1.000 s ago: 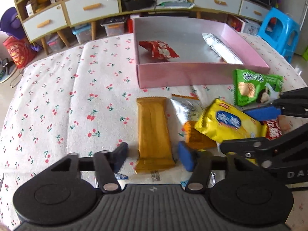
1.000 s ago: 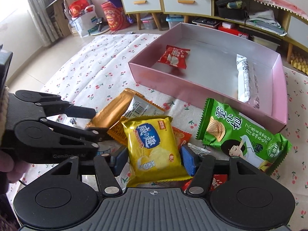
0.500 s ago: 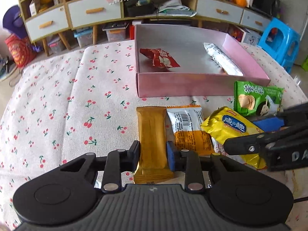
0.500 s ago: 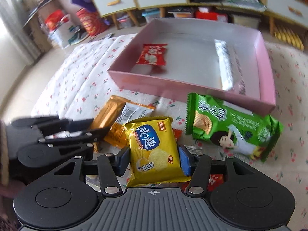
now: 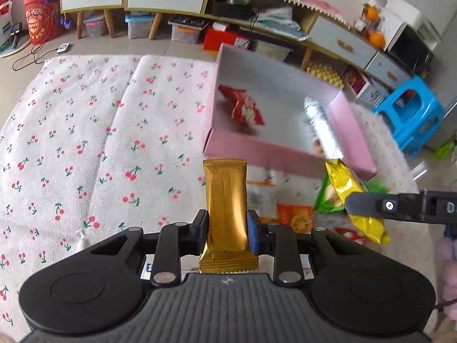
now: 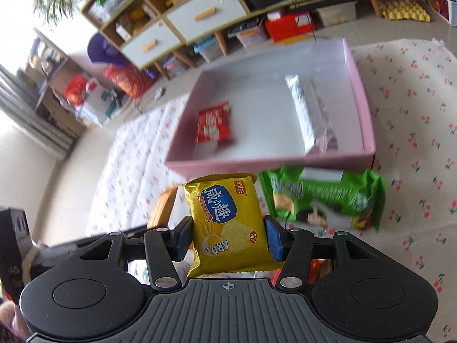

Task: Organize snacks
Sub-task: 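Grasp the gold bar with the left tool while the right tool grasps the yellow cracker pack, then lower both packets into the pink box and open both tools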

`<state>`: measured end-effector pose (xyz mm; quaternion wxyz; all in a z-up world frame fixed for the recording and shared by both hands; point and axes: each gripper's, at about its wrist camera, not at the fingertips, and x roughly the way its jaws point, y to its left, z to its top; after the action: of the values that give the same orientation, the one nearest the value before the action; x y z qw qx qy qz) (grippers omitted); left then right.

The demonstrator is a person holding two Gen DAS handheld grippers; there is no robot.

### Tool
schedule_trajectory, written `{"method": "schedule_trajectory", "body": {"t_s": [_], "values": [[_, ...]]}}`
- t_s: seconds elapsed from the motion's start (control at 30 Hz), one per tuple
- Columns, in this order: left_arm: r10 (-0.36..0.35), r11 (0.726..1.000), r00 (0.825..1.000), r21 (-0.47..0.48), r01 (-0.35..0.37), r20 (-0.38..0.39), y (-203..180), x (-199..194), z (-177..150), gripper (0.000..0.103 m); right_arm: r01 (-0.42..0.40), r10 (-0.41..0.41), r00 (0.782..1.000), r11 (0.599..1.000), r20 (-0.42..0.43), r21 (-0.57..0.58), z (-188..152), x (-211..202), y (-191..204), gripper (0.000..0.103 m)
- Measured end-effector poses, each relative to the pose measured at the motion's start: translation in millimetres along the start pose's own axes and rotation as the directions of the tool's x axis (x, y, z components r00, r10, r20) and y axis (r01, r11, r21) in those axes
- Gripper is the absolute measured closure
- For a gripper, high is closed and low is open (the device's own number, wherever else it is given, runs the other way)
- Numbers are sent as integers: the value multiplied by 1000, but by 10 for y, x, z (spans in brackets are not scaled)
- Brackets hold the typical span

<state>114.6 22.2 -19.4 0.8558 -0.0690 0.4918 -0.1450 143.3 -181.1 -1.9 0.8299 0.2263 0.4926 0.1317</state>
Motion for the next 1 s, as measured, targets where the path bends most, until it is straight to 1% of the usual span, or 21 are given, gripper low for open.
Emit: {"method": "schedule_trajectory", "body": {"t_s": [0.07, 0.17, 0.23, 0.4, 0.57, 0.63, 0.73, 0.8, 0.9, 1.0], "values": [[-22, 1000, 1000, -8, 22, 22, -39, -53, 37, 77, 4, -4, 999, 1000, 45, -3, 66, -53, -30, 51], [-40, 999, 997, -10, 40, 61, -108, -79, 101, 77, 31, -31, 994, 1000, 103, -2, 155, -85, -98, 51], [-42, 999, 996, -14, 43, 77, -133, -51, 163, 77, 29, -32, 992, 999, 123, 30, 210, -78, -179, 51], [-57, 996, 994, -61, 63, 98, -163, 88, 289, 77, 9, -29, 984, 994, 177, 112, 325, -45, -327, 51], [-77, 992, 988, -85, 89, 135, -253, 196, 398, 77, -11, -33, 970, 984, 240, 176, 377, -72, -435, 51], [-73, 994, 985, -72, 85, 159, -299, 237, 425, 77, 10, -61, 959, 983, 276, 185, 386, -86, -471, 51], [-60, 997, 980, -33, 67, 188, -385, 323, 449, 77, 91, -137, 943, 982, 304, 163, 378, -73, -489, 51], [-58, 998, 979, -9, 61, 197, -432, 398, 462, 77, 100, -146, 944, 981, 297, 164, 368, -41, -515, 51], [-37, 999, 978, 35, 31, 205, -499, 469, 464, 77, 98, -143, 946, 981, 290, 165, 365, 0, -520, 51], [-22, 997, 973, 82, 3, 230, -550, 507, 465, 77, 93, -136, 948, 983, 289, 157, 357, 26, -495, 51]]}}
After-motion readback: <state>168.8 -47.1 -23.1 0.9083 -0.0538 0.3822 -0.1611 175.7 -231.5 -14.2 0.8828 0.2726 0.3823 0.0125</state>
